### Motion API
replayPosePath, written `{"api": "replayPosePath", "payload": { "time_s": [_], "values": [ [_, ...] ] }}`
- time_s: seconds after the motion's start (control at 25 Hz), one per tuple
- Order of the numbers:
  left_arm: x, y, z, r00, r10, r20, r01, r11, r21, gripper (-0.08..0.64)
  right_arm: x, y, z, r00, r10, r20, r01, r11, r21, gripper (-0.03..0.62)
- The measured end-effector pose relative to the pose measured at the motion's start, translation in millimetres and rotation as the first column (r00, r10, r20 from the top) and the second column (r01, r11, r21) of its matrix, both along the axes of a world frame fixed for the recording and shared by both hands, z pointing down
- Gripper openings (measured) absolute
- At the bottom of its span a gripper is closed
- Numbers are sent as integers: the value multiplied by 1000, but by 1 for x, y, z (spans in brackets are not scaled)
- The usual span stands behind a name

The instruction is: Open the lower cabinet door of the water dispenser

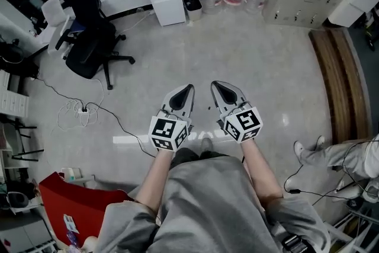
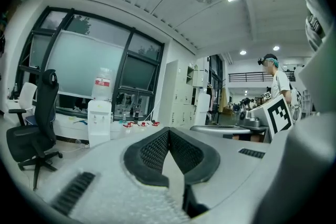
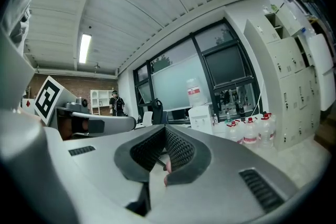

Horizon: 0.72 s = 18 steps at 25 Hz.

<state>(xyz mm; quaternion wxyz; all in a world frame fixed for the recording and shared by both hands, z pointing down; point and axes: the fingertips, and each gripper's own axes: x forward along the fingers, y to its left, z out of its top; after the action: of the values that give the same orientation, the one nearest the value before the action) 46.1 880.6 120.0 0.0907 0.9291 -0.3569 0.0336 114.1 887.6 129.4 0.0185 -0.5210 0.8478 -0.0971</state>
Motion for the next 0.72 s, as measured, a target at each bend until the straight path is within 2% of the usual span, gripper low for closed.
{"api": "replayPosePath", "payload": {
  "time_s": [0.36,0.72],
  "values": [
    [3,-52,26,999,6,34,-4,998,-55,8,1,-49,25,1000,-5,16,5,999,-42,9],
    [7,-152,42,999,40,17,-39,996,-80,8,-1,-144,40,1000,27,7,-27,997,-75,9]
  ]
}}
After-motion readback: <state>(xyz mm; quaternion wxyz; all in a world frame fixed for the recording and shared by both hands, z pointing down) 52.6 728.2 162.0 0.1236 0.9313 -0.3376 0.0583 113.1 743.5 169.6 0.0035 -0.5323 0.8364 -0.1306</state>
